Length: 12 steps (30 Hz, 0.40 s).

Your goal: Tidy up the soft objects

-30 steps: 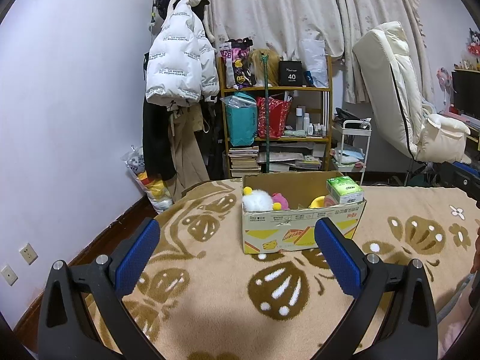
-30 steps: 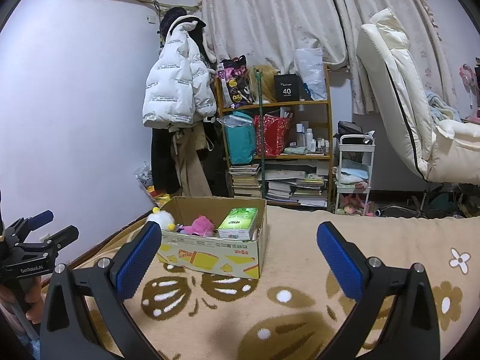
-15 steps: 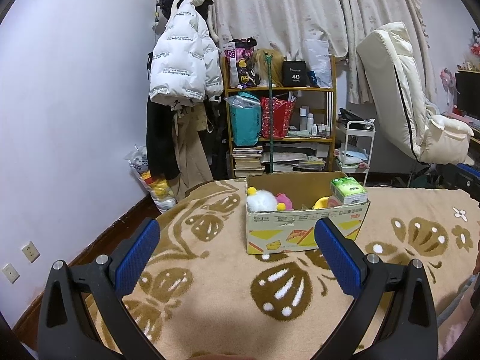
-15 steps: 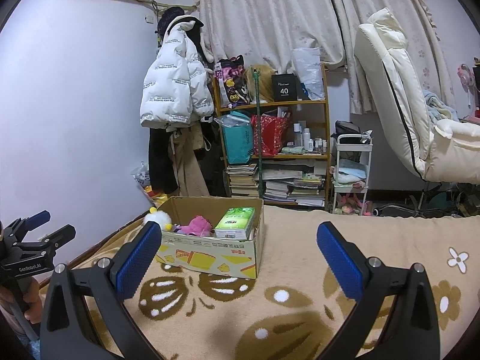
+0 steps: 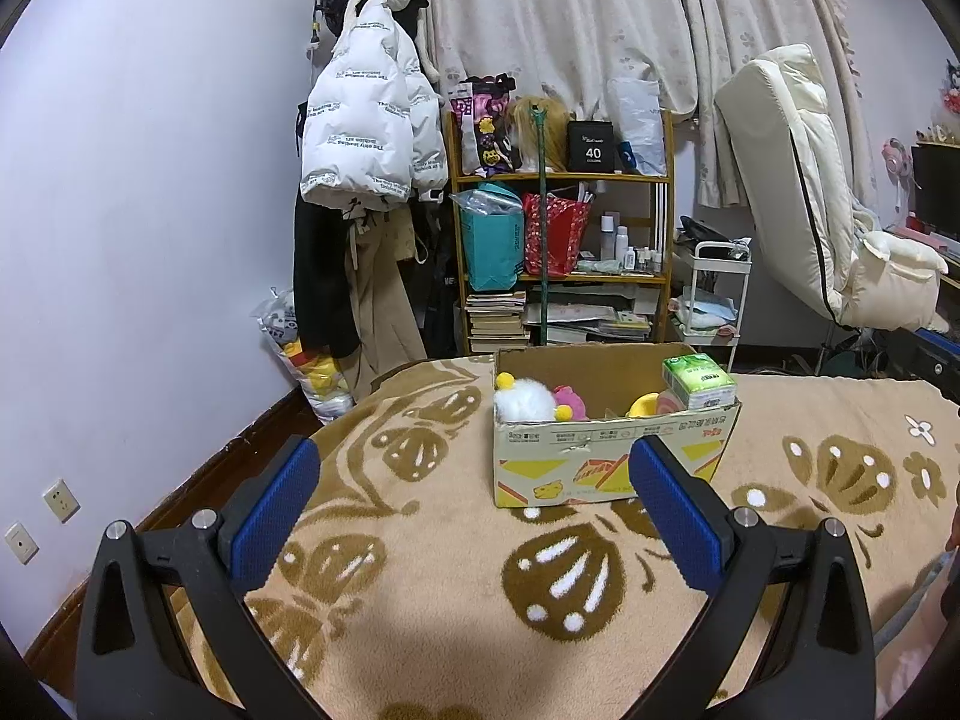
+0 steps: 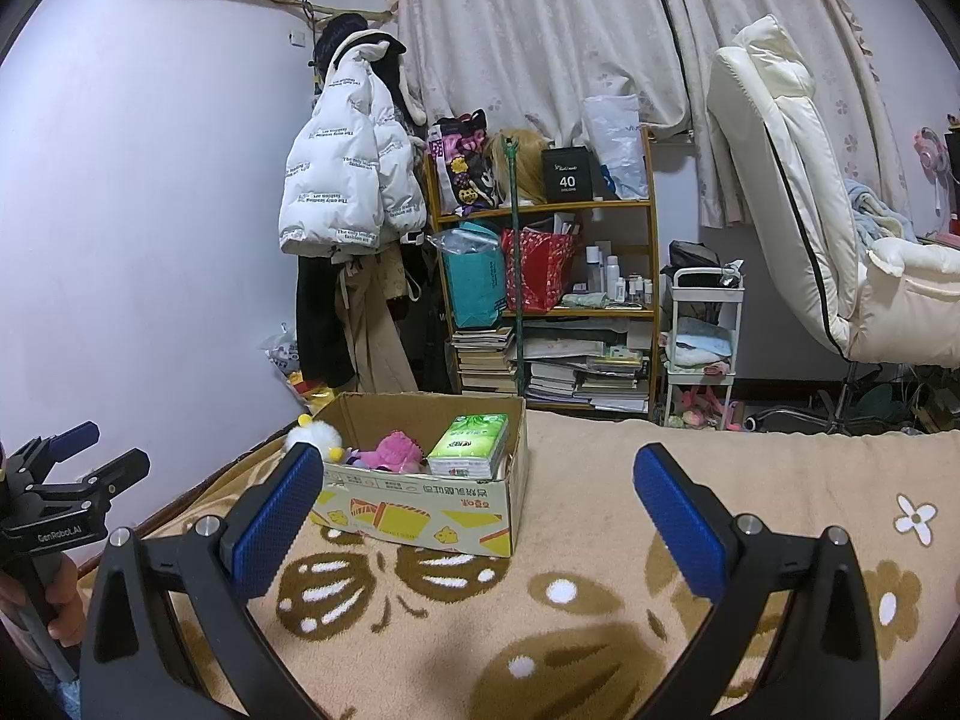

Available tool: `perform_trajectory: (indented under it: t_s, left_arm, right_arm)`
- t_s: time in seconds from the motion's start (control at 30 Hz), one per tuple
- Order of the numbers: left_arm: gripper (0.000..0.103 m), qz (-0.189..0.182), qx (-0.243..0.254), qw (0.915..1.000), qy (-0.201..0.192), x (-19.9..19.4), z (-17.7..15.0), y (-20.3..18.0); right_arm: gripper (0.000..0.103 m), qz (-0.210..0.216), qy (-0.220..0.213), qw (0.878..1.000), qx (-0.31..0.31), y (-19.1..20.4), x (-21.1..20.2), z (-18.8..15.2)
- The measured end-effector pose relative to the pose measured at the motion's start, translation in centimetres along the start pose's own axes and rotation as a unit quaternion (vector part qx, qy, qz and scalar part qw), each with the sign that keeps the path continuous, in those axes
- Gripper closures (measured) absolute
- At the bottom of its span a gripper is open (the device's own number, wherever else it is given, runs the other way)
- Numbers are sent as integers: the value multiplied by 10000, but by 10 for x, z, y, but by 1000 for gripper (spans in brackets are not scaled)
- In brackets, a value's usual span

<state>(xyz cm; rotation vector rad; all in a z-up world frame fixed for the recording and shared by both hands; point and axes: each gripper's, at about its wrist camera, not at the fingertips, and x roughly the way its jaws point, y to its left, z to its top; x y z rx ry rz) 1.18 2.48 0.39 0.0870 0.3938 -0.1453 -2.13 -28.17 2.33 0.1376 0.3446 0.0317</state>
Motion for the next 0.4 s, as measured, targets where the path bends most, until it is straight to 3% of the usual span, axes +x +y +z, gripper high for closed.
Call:
perform_trajectory:
  t_s: [0.4]
  left_arm:
    - [1, -30, -2, 10000, 42, 1, 0, 0]
  right_arm:
    - [0, -5, 0, 10000, -15, 0, 0, 1]
